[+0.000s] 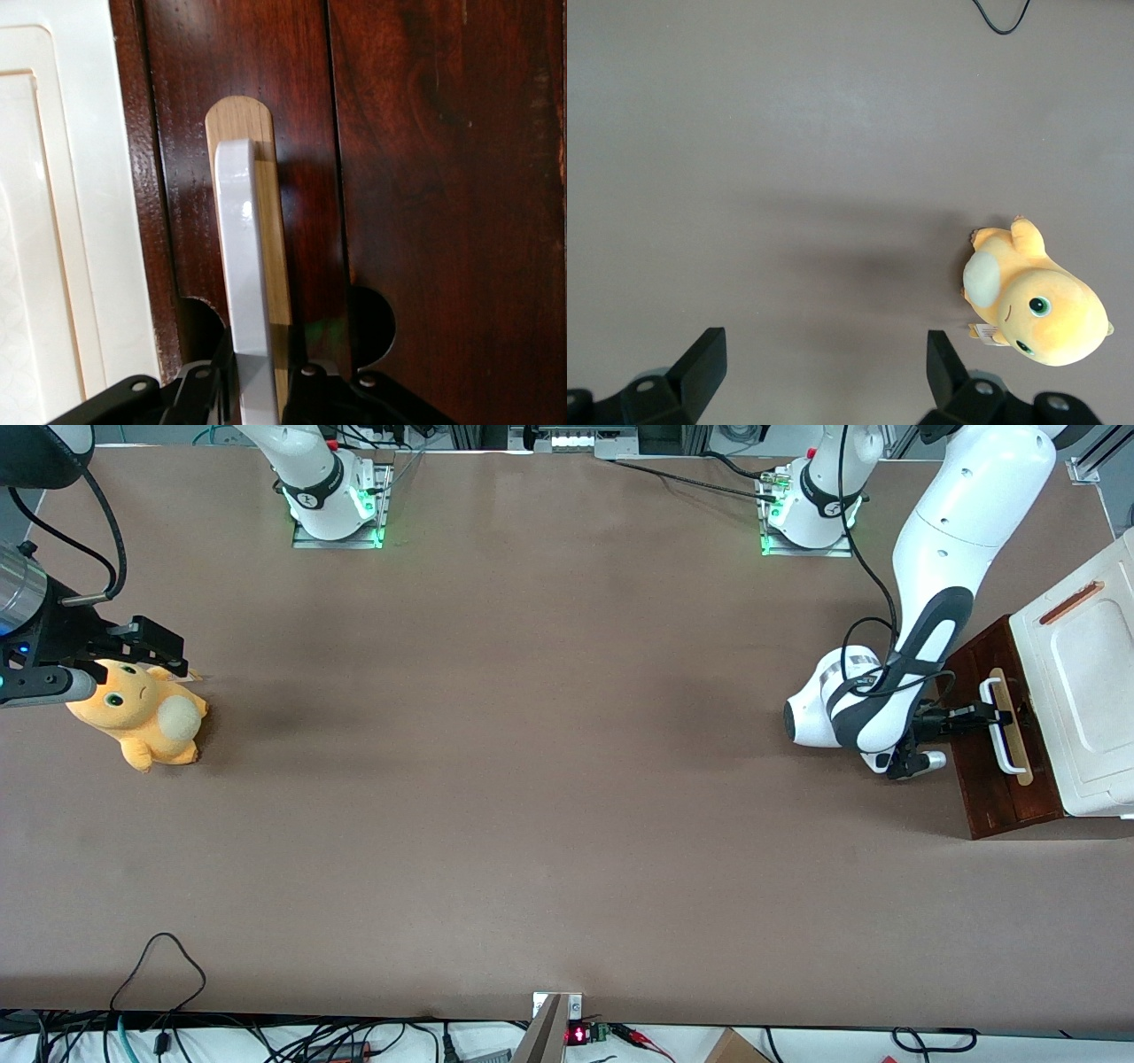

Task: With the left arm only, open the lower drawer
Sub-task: 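Close the left gripper around the white drawer handle, then pull the gripped handle away from the cabinet, sliding the drawer out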

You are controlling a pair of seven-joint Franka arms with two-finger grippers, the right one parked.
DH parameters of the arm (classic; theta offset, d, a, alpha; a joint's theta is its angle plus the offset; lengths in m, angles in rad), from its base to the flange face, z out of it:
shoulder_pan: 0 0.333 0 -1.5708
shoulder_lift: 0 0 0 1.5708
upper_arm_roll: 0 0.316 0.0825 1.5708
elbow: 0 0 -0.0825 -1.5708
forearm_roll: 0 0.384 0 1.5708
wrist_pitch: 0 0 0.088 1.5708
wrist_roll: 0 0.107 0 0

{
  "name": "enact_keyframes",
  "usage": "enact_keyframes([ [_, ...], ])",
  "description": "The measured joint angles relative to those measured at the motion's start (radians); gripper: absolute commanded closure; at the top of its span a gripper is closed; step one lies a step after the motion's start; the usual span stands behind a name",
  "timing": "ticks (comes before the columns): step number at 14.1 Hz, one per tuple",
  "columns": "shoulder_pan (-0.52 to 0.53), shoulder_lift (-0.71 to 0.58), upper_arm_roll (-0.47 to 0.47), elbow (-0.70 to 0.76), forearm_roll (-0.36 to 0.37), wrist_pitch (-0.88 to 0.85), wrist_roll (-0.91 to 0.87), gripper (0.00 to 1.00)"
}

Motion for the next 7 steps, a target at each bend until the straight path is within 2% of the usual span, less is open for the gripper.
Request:
enact_keyframes([
  [2, 0.0, 0.0, -0.002, 0.001, 0.003, -0.009, -0.013, 0.91],
  [3, 0.0, 0.0, -0.003, 0.001, 0.003, -0.009, -0.016, 0.98],
  [7, 0.0, 0.0, -0.005, 0.001, 0.003, -0.008, -0.019, 1.0],
])
